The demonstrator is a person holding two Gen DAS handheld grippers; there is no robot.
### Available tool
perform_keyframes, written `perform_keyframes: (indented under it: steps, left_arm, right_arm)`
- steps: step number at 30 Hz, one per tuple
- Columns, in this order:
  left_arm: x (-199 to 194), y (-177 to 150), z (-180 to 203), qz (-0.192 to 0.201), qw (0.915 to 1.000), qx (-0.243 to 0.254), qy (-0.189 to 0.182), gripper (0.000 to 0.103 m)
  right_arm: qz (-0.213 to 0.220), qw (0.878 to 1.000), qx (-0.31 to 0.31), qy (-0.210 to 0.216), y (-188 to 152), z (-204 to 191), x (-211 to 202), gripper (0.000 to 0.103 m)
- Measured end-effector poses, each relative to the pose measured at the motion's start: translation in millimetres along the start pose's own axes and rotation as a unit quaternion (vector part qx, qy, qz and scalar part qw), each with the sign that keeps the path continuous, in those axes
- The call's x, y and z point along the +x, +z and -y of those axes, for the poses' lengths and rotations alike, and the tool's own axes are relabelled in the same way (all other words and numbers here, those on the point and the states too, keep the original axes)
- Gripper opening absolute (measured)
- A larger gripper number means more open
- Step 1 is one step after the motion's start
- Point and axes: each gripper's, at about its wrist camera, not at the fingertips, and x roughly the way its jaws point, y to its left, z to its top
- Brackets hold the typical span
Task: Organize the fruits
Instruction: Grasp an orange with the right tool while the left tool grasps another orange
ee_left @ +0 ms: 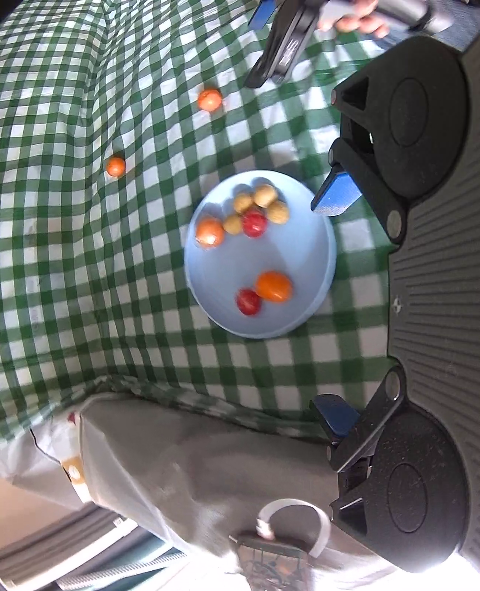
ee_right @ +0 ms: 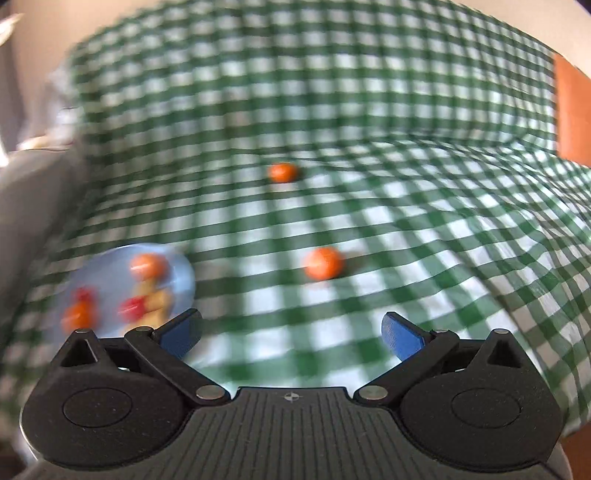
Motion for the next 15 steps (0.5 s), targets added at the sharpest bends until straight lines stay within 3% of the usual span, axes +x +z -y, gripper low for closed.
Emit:
perform_keyframes:
  steps: [4,7,8,9,10,12,15]
  left_arm:
    - [19.8,31.8,20.8,0.002,1.0000,0.008,0.002,0.103]
    - [40.2,56.3,39.3,-0.002,0.9999,0.014,0.003,0.103]
    - [47.6,64.2,45.8,-0.003,0.9999,0.016,0.002,0.103]
    - [54.7,71.7,52.1,-0.003,0.9998,0.019,0.002,0.103]
    - [61.9,79.3,58.9,-0.003,0.9997,0.022,0.002,0.103]
    - [77.0,95.6,74.5,0.005,0.9995,0.031,0.001,0.103]
    - [101.9,126.5,101.0,0.021,0.9989,0.041,-0.012,0.103]
  right_arm:
    - [0.003,0.999,0.001,-0.033,8.1,19.8,72.0,0.102]
    - [0.005,1.000,0.003,-0.026,15.4,27.7,115.9,0.100]
    - [0.004,1.000,0.002,-0.021,16.2,28.5,126.0,0.092]
    - [-0.001,1.000,-0.002,-0.012,16.3,29.4,136.8,0.075]
    - [-0.007,1.000,-0.005,-0.005,16.8,28.5,144.9,0.066]
    - [0.019,0.999,-0.027,-0.006,14.1,27.0,150.8,0.038]
    - [0.036,0.999,-0.023,-0.031,18.6,36.9,157.0,0.038]
